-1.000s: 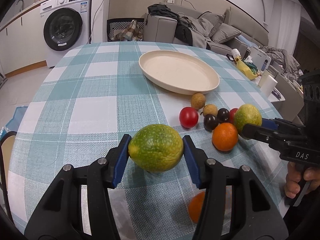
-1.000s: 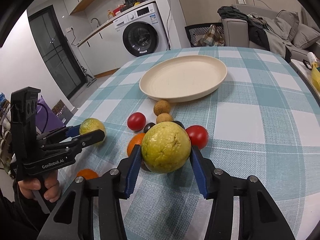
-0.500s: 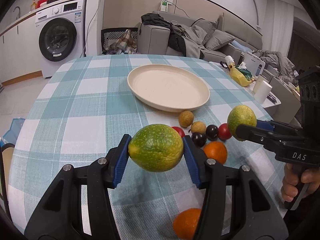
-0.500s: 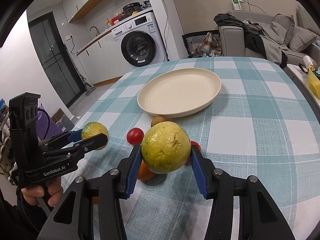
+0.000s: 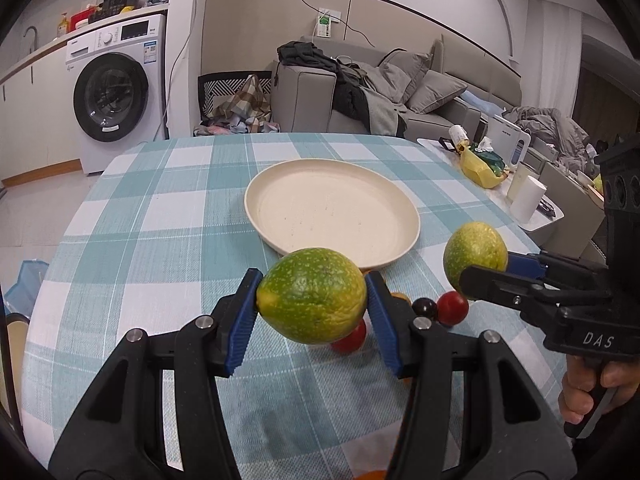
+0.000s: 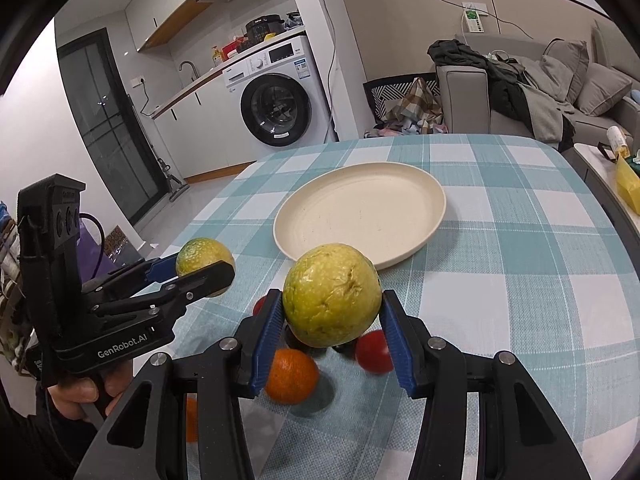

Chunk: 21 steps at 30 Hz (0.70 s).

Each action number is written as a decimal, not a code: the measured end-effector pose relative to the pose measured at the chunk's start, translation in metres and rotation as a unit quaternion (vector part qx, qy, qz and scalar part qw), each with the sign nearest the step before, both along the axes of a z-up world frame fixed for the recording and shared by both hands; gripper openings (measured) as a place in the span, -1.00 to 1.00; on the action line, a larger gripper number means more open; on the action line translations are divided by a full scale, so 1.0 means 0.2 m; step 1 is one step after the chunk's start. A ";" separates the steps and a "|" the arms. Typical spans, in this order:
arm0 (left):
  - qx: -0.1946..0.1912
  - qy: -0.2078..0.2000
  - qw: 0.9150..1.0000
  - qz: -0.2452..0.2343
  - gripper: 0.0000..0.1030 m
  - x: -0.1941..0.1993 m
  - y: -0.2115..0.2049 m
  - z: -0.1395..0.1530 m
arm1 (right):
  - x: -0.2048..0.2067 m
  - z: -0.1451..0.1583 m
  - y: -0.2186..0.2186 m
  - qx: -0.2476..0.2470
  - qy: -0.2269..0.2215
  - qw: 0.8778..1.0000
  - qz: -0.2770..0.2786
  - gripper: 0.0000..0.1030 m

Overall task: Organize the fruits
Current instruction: 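Carry the green citrus and yellow fruit onto the cream plate and open both grippers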

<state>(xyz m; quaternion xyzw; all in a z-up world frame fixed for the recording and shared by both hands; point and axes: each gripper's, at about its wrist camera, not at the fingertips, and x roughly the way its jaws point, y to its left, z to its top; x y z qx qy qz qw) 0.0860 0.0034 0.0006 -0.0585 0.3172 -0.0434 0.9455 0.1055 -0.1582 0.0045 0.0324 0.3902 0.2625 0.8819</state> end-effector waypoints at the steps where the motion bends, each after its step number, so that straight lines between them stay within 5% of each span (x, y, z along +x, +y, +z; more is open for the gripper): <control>1: 0.001 -0.001 1.000 -0.001 -0.04 0.01 0.00 0.00 | 0.01 0.00 0.00 0.000 0.000 1.000 0.000 -0.03; 21: 0.024 -0.003 1.000 -0.001 -0.04 0.28 -0.05 0.01 | 0.19 0.02 0.05 0.015 -0.003 1.000 -0.015 -0.03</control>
